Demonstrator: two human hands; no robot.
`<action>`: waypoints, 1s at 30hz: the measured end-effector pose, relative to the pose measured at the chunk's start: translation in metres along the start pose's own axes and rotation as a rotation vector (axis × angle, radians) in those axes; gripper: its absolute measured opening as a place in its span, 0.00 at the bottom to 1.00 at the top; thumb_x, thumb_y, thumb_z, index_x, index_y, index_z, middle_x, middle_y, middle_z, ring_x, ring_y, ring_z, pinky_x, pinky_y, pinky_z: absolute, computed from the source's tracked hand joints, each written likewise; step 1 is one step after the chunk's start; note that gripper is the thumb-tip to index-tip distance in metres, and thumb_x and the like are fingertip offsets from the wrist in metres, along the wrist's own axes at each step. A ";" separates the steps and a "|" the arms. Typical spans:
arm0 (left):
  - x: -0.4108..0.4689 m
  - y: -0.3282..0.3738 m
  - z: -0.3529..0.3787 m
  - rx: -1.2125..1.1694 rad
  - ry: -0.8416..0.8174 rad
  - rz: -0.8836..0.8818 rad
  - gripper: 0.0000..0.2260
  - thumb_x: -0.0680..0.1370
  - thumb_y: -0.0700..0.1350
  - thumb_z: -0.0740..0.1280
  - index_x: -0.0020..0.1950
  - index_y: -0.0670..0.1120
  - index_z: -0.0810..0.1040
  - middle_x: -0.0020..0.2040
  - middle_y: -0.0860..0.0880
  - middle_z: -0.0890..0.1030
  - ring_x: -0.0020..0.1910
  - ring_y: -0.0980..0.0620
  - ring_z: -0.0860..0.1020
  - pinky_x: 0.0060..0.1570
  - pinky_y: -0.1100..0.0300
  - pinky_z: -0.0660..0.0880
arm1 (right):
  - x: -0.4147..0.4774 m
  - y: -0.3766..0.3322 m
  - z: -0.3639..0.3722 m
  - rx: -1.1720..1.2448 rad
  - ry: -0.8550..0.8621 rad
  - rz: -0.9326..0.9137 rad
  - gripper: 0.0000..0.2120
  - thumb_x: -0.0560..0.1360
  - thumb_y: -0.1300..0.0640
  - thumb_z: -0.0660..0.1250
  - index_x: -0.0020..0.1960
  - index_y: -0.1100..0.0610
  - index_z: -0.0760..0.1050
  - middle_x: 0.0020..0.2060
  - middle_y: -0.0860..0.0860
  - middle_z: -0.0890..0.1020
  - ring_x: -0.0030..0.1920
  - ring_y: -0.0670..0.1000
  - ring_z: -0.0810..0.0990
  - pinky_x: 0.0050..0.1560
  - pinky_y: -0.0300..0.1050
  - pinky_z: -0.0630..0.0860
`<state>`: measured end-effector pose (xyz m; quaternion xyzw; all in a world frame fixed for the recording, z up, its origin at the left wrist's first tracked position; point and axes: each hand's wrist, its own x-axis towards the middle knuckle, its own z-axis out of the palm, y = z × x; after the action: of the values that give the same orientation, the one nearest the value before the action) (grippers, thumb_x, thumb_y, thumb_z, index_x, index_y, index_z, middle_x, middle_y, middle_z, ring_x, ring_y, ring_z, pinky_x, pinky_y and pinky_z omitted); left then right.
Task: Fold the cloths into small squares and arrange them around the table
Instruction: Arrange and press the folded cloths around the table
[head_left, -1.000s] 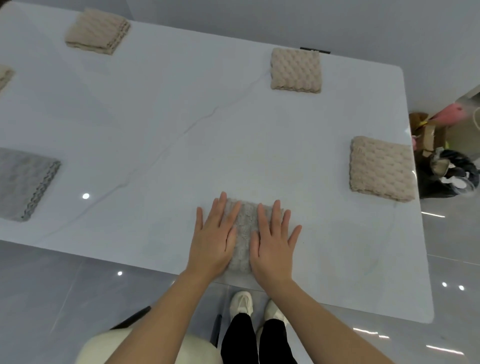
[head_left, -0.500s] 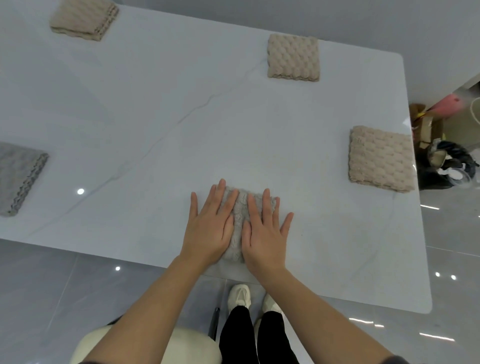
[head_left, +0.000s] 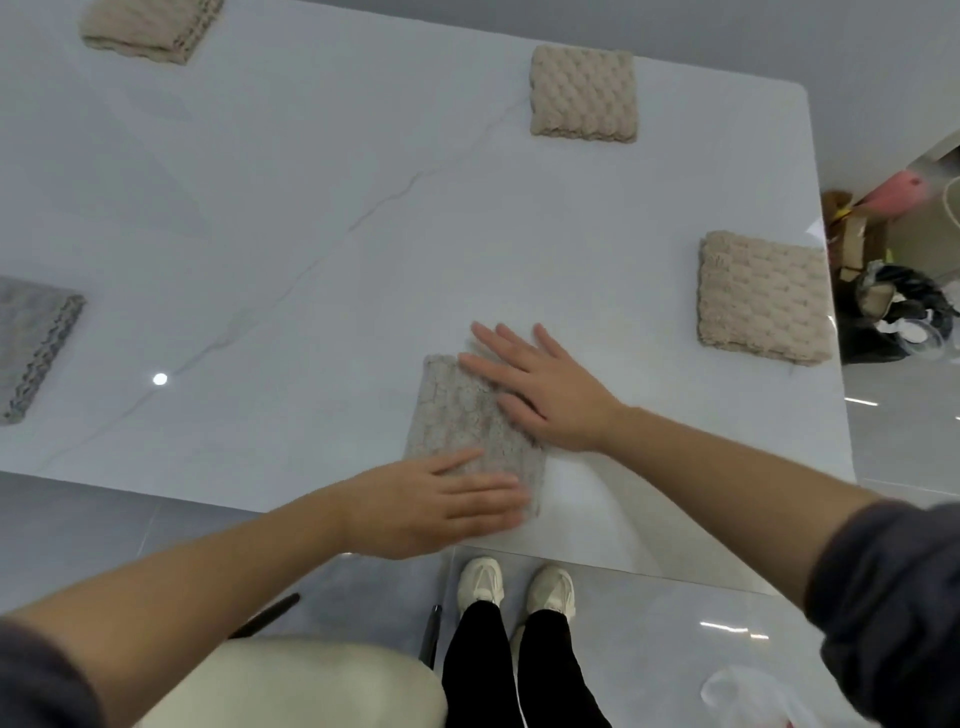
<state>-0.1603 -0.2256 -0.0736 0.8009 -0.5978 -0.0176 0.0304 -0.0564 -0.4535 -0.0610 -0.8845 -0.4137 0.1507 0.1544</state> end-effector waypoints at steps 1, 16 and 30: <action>0.006 -0.002 0.002 0.018 -0.032 0.072 0.25 0.82 0.44 0.55 0.79 0.44 0.56 0.79 0.47 0.56 0.78 0.48 0.51 0.75 0.45 0.54 | 0.010 0.000 0.000 -0.026 -0.041 -0.075 0.25 0.83 0.50 0.48 0.79 0.44 0.52 0.79 0.46 0.48 0.79 0.52 0.49 0.77 0.59 0.43; 0.028 -0.030 0.013 0.020 -0.047 0.170 0.27 0.81 0.40 0.58 0.79 0.44 0.54 0.80 0.48 0.54 0.78 0.50 0.52 0.76 0.50 0.46 | 0.035 0.005 0.013 -0.214 -0.156 -0.312 0.24 0.83 0.50 0.44 0.78 0.46 0.56 0.79 0.48 0.54 0.78 0.52 0.54 0.77 0.61 0.47; 0.024 0.001 -0.003 -0.108 0.135 -0.938 0.28 0.80 0.48 0.52 0.78 0.39 0.54 0.79 0.41 0.52 0.79 0.45 0.49 0.75 0.43 0.49 | -0.028 -0.064 0.053 -0.073 0.204 0.341 0.29 0.80 0.51 0.49 0.79 0.60 0.54 0.79 0.54 0.54 0.79 0.52 0.48 0.75 0.65 0.45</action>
<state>-0.1540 -0.2491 -0.0702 0.9809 -0.1668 -0.0083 0.0998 -0.1387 -0.4286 -0.0793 -0.9575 -0.2452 0.0693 0.1354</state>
